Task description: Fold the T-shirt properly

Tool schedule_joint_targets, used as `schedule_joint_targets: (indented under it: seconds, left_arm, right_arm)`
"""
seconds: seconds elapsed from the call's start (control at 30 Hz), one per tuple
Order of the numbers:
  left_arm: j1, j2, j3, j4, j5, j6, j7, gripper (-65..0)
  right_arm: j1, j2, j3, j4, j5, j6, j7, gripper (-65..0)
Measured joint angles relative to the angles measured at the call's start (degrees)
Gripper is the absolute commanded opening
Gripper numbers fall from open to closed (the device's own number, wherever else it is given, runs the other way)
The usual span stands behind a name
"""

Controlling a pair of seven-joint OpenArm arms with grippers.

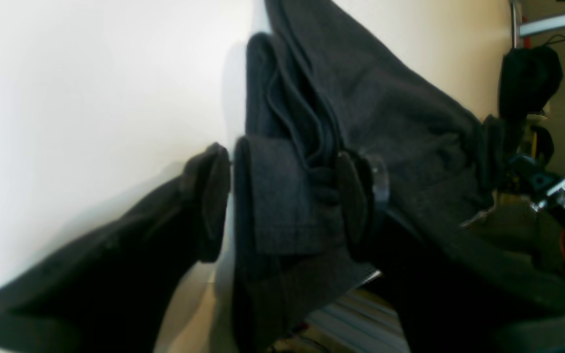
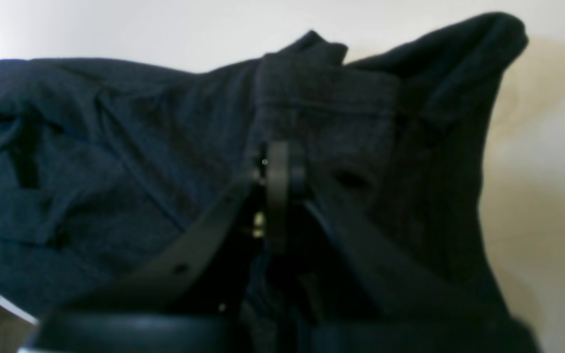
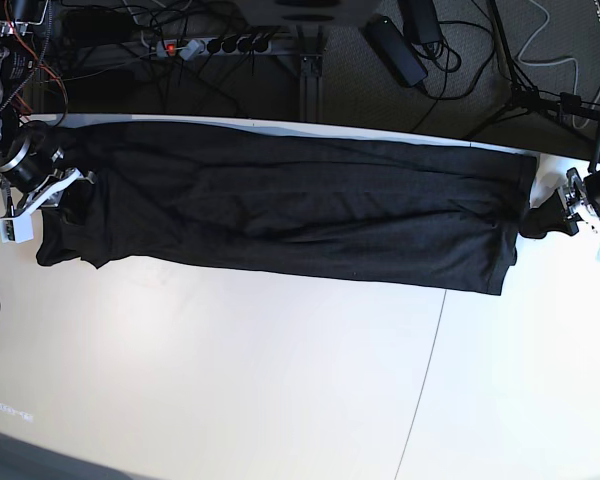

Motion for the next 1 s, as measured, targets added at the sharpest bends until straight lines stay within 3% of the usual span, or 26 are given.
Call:
schedule_joint_targets:
  seconds: [1.0]
  left_arm:
    - [-1.64,0.33,0.85,4.26,-0.09,0.02,1.77,-26.5]
  right_arm:
    - [-0.02,0.00,0.00,-0.15,0.13,0.00,-1.14,-65.0]
